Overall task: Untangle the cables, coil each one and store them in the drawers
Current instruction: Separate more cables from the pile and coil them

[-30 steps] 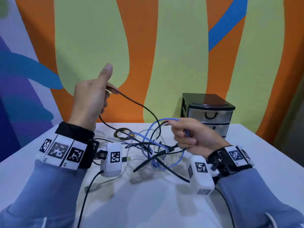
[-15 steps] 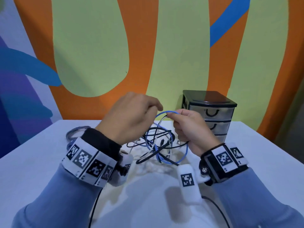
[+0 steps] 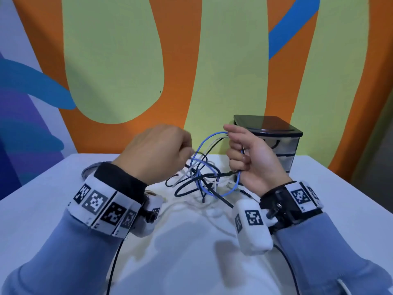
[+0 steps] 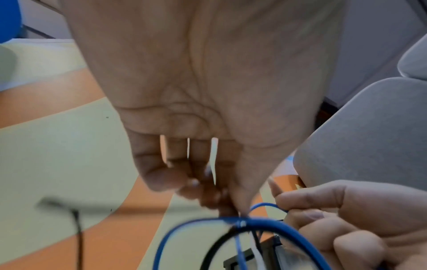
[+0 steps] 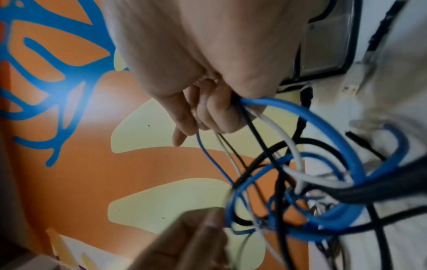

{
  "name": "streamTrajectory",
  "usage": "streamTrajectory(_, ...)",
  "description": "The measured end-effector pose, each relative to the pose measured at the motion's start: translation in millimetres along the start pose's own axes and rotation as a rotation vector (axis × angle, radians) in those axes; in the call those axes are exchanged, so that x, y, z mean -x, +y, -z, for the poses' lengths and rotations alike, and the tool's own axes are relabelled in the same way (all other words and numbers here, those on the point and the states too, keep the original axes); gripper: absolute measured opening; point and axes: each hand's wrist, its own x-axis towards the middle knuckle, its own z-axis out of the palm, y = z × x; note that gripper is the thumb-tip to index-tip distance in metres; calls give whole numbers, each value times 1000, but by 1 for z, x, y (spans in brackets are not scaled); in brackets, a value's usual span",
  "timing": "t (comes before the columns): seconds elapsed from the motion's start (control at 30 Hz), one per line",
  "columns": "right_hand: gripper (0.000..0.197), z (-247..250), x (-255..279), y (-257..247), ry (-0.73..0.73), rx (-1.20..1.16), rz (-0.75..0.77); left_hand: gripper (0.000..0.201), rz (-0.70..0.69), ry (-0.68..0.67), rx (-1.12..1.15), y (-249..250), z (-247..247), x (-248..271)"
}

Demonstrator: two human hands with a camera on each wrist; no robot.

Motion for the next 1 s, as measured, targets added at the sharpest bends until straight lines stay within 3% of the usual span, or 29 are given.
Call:
streamTrajectory(0.1, 37, 3, -5, 12, 106, 439, 127, 20, -14, 281, 428, -6, -2, -10)
streamTrajectory(0.17, 38, 5, -6, 19, 132, 651, 127, 19, 13, 495, 791, -12, 2, -16)
streamTrajectory(0.3, 35, 16, -12, 26, 175, 809, -42, 20, 95, 866, 1331, -33, 20, -19)
streamTrajectory(0.43, 31, 24, -15, 29, 185, 962, -65, 17, 186, 1127, 1557, -98, 30, -15)
streamTrajectory(0.53, 30, 22, -17, 31, 203, 926, -70, 20, 385, 1089, 1443, -124, 30, -8)
streamTrajectory(0.63, 28, 20, -16, 28, 200, 1010, -62, 22, 516, 1012, 1325, -103, 35, -6)
streamTrajectory(0.73, 55, 19, -13, 27, 185, 1042, -15, 41, 612, 913, 1073, -79, 40, 0)
streamTrajectory(0.83, 40, 16, -7, 23, 193, 1125, 26, 11, 503, 815, 723, -70, 37, 3)
streamTrajectory(0.9, 32, 12, -1, 20, 221, 1191, 102, 13, 371, 677, 566, -59, 34, 2)
streamTrajectory(1.0, 30, 5, 5, 16, 237, 1225, 220, 16, 137, 222, 459, -36, 23, 0)
